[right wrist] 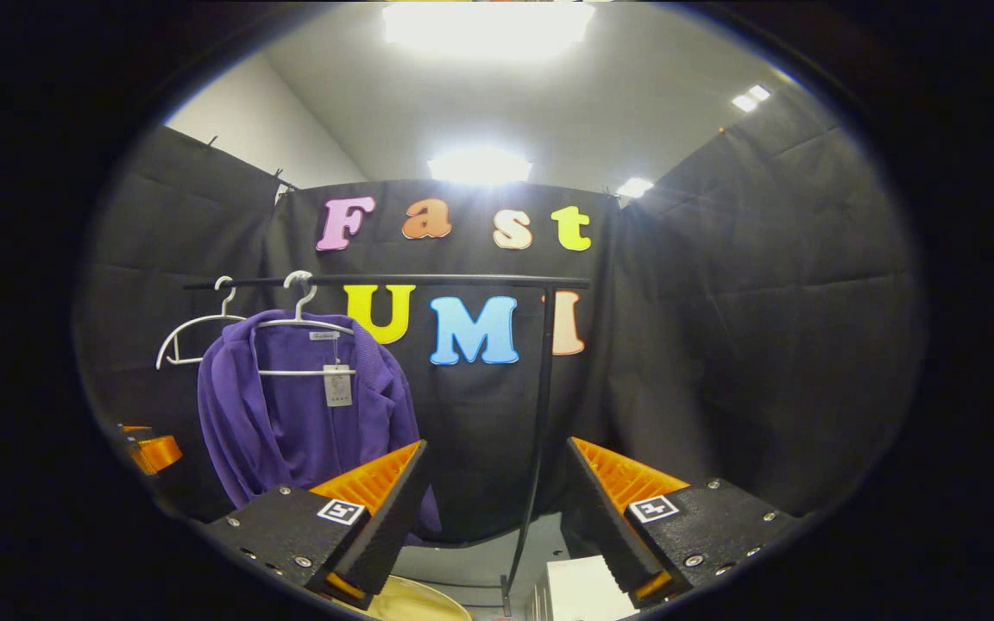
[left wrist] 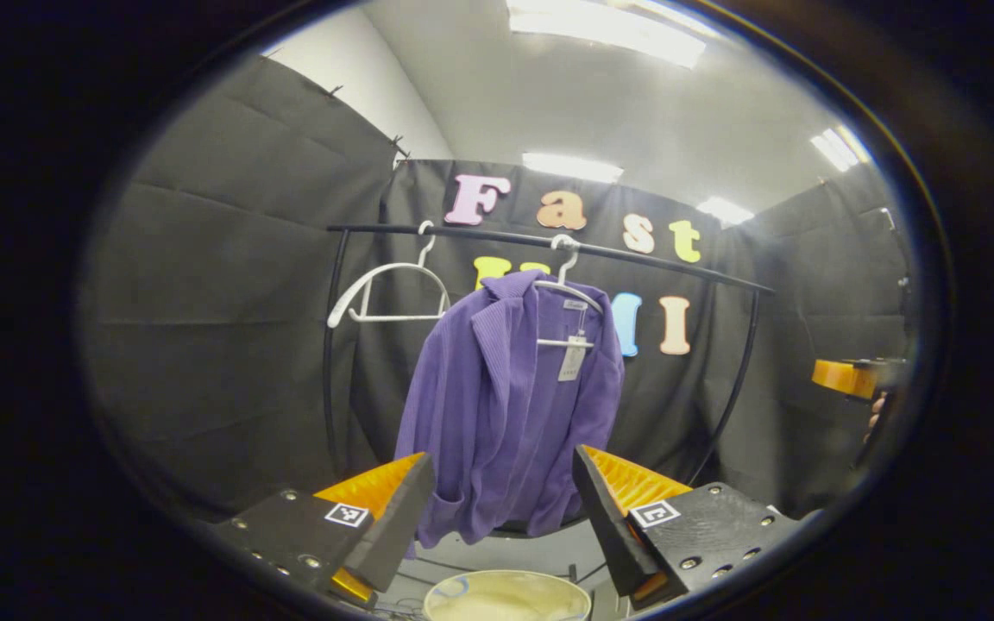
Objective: Grasp the clothes on the hanger with both hands and then place them into the laundry hamper below.
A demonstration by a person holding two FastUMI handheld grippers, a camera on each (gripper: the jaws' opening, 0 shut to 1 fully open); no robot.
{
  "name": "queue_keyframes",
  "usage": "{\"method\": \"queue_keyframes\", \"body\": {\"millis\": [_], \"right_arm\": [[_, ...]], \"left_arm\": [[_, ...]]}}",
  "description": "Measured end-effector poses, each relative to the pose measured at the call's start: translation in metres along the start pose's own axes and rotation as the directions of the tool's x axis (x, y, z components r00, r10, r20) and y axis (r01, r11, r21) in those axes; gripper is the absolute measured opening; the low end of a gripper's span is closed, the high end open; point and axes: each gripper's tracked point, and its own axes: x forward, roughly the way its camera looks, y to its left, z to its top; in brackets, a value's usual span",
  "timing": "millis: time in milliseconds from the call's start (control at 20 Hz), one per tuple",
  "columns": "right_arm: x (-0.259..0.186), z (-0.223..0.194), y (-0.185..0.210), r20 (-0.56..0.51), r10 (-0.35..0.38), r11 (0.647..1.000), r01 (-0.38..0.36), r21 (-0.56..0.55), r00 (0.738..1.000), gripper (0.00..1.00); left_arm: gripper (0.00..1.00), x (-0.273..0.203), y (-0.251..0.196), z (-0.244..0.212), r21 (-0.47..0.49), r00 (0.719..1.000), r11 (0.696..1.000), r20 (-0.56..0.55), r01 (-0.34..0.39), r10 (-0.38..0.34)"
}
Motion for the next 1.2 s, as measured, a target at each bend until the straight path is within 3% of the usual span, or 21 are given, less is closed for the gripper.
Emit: {"method": "queue_keyframes", "body": {"millis": [250, 400, 500, 600, 1050, 1200], "right_arm": [[0.042, 0.024, 0.058, 0.017, 0.118, 0.993, -0.118, 0.007, 0.993, 0.95], [0.068, 0.036, 0.086, 0.011, 0.18, 0.984, -0.18, 0.012, 0.984, 0.95], [0.085, 0.042, 0.097, 0.016, 0.204, 0.979, -0.205, 0.01, 0.979, 0.95], [0.106, 0.043, 0.106, 0.016, 0.227, 0.974, -0.227, 0.025, 0.974, 0.95], [0.221, -0.004, 0.159, -0.052, 0.361, 0.923, -0.349, 0.159, 0.931, 0.95], [0.252, -0.018, 0.175, -0.087, 0.409, 0.906, -0.392, 0.16, 0.908, 0.95]], "left_arm": [[0.89, 0.022, 0.001, 0.042, 0.01, 0.999, 1.0, 0.036, 0.01, -0.01], [0.96, 0.045, -0.009, 0.068, -0.011, 0.998, 1.0, 0.057, 0.017, -0.016], [0.93, 0.062, -0.014, 0.078, -0.016, 0.998, 1.0, 0.061, 0.002, -0.001], [0.96, 0.079, -0.017, 0.082, -0.02, 0.999, 1.0, 0.048, -0.019, 0.02], [0.95, 0.17, -0.038, 0.079, -0.051, 0.993, 0.992, 0.032, -0.116, 0.117], [0.93, 0.194, -0.037, 0.071, -0.037, 0.979, 0.979, 0.024, -0.2, 0.201]]}}
